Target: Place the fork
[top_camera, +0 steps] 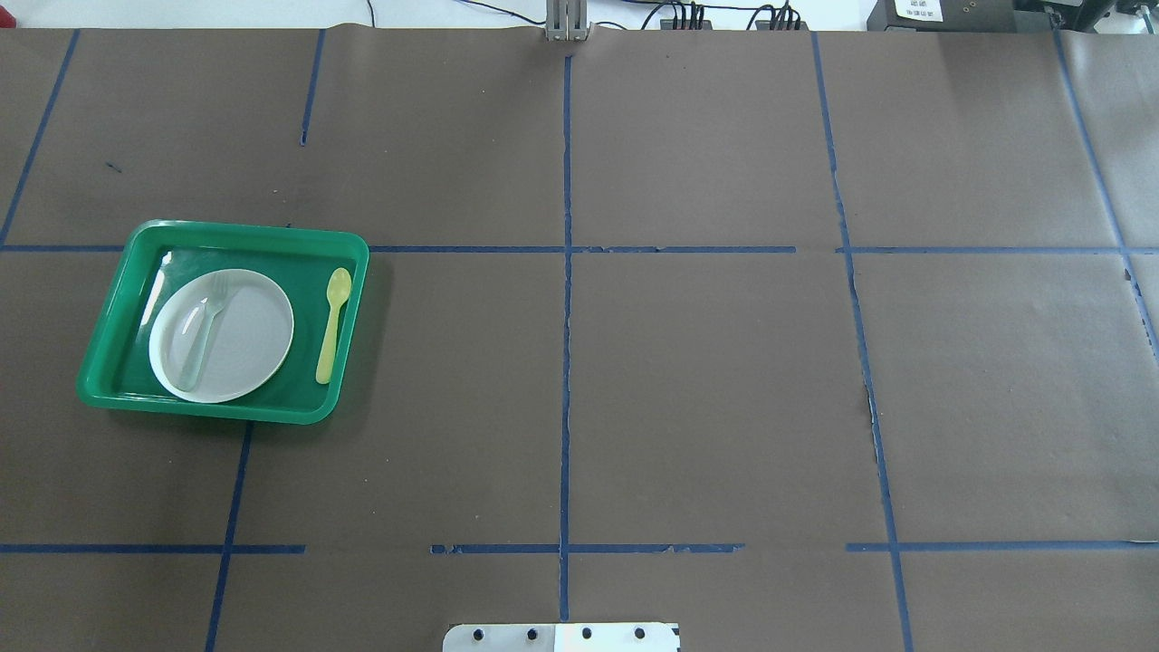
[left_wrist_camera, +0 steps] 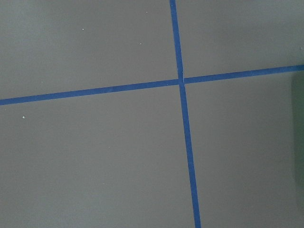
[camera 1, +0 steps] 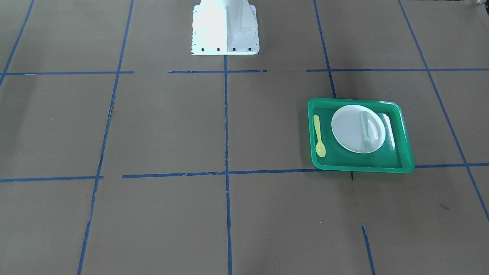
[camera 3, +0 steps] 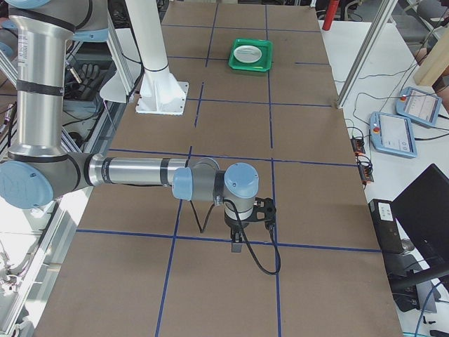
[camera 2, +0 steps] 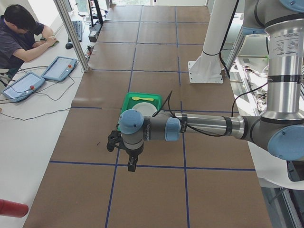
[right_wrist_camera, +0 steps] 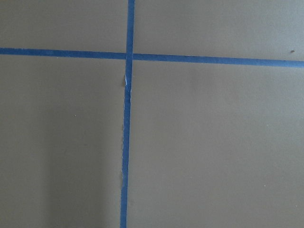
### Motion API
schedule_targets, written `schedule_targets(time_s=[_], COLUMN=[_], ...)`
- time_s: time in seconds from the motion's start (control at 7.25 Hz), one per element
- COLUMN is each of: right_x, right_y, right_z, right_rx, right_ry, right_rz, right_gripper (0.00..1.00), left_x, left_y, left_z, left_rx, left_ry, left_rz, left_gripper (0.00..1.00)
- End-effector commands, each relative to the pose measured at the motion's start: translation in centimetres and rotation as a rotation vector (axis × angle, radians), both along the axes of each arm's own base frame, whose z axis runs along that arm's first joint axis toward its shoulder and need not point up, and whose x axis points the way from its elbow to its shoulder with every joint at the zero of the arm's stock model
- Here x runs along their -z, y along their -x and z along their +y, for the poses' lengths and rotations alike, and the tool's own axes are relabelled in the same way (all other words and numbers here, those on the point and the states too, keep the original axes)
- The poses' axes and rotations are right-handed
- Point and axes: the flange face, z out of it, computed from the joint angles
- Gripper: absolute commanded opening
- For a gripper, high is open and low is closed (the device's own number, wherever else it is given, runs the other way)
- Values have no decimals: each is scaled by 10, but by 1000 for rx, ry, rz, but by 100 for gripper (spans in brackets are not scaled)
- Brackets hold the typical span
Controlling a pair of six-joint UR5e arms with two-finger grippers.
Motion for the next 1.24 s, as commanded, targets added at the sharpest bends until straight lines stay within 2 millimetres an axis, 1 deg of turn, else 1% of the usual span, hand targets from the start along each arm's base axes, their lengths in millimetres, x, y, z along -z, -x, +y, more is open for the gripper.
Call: schedule_targets(time_s=[0.0, 0.14, 0.28, 0.41, 0.55, 0.69, 0.83, 0.97, 1.1], right_x=[0, 0, 0, 0, 0, 0, 0, 0, 0], right_y=[0, 0, 0, 0, 0, 0, 0, 0, 0], right_z=[0, 0, 0, 0, 0, 0, 0, 0, 0], right_rx=[-1, 1, 1, 1, 1, 1, 1, 1, 1], right_ry=[0, -1, -1, -1, 0, -1, -1, -1, -1], right_rz=[0, 0, 0, 0, 0, 0, 0, 0, 0], right_gripper=[100, 100, 100, 100, 100, 100, 100, 100, 100], left_x=[-2, -2, 3, 11, 35, 66, 104, 138, 160], left_y=[0, 0, -1, -4, -21, -54, -100, -141, -179], left_z=[1, 0, -5, -9, -14, -18, -18, -14, -10], left_rx=[-1, 0, 5, 53, 58, 63, 73, 94, 107], left_ry=[-4, -3, -6, 25, -13, -14, -15, -7, 13], left_rz=[0, -2, 0, 5, 10, 23, 53, 102, 158], left_gripper=[100, 100, 100, 100, 100, 100, 100, 100, 100])
